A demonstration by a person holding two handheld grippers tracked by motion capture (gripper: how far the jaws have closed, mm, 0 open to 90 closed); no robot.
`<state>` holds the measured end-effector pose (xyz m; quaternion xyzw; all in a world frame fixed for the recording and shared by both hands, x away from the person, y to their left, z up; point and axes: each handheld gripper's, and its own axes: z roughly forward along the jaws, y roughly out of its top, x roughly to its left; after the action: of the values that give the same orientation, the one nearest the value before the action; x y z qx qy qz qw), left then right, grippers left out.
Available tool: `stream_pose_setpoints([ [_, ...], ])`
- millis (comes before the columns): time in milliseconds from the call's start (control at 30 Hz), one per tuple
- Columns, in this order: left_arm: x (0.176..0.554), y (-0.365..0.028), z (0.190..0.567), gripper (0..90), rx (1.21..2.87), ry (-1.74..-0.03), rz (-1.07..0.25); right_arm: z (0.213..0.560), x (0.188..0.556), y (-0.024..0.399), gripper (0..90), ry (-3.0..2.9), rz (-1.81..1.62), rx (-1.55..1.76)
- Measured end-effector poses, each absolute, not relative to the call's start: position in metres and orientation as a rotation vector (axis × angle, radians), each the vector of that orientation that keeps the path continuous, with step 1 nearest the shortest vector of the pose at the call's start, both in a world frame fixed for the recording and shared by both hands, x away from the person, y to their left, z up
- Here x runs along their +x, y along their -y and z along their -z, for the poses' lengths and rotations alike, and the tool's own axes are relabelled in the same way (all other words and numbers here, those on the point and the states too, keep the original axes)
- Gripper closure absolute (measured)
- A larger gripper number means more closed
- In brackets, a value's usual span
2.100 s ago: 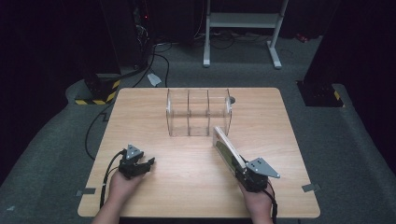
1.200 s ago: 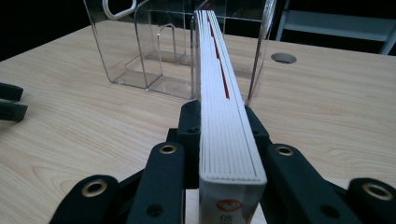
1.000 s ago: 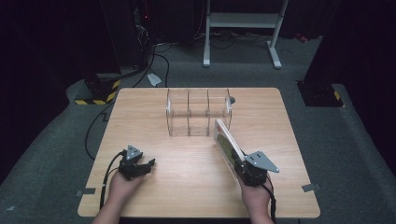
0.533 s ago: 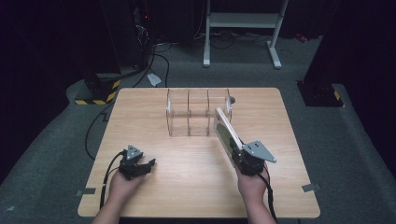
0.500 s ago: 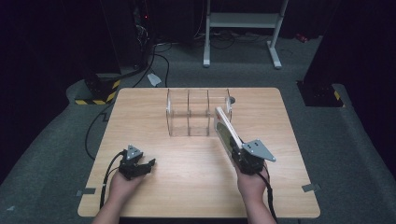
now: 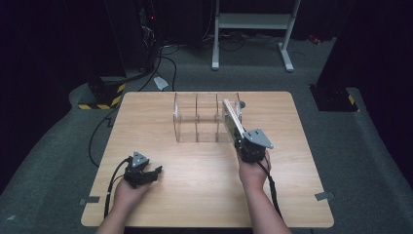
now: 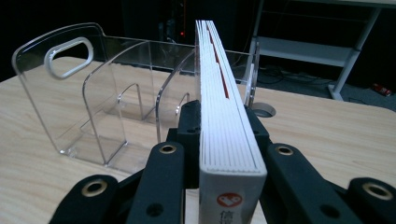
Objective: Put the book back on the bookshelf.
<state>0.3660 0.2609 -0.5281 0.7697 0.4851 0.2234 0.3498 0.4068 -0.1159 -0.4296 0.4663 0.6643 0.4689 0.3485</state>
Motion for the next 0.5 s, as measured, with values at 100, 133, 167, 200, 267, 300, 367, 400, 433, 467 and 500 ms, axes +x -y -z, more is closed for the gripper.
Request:
stream_pose_setpoints([
  [100,0.366,-0.261,0.528,35.5,1.996,-1.254,-0.579,0.429,0.416,0.111,75.6,-1.710,-1.211,1.218],
  [133,0.366,-0.261,0.528,35.5,1.995,-1.254,-0.579,0.430,0.419,0.110,75.5,-1.709,-1.206,1.219],
  [167,0.366,-0.261,0.528,35.5,1.995,-1.254,-0.579,0.430,0.422,0.108,75.6,-1.706,-1.197,1.221],
  [200,0.366,-0.261,0.528,35.5,1.999,-1.251,-0.581,0.431,0.425,0.106,75.5,-1.704,-1.189,1.222],
  [267,0.366,-0.261,0.528,35.5,1.998,-1.251,-0.581,0.433,0.430,0.103,75.6,-1.706,-1.171,1.227],
  [300,0.366,-0.261,0.528,35.5,1.999,-1.251,-0.581,0.434,0.433,0.102,75.6,-1.705,-1.166,1.226],
  [367,0.366,-0.261,0.528,35.5,1.998,-1.252,-0.581,0.436,0.438,0.100,75.5,-1.703,-1.162,1.231],
  [400,0.366,-0.261,0.528,35.5,1.998,-1.252,-0.581,0.437,0.440,0.099,75.5,-1.703,-1.153,1.239],
  [433,0.366,-0.261,0.528,35.5,1.998,-1.252,-0.580,0.437,0.442,0.099,75.5,-1.703,-1.152,1.235],
  [467,0.366,-0.261,0.528,35.5,1.997,-1.251,-0.579,0.438,0.444,0.098,75.5,-1.703,-1.151,1.240],
  [500,0.366,-0.261,0.528,35.5,1.998,-1.251,-0.579,0.439,0.446,0.098,75.5,-1.699,-1.148,1.241],
])
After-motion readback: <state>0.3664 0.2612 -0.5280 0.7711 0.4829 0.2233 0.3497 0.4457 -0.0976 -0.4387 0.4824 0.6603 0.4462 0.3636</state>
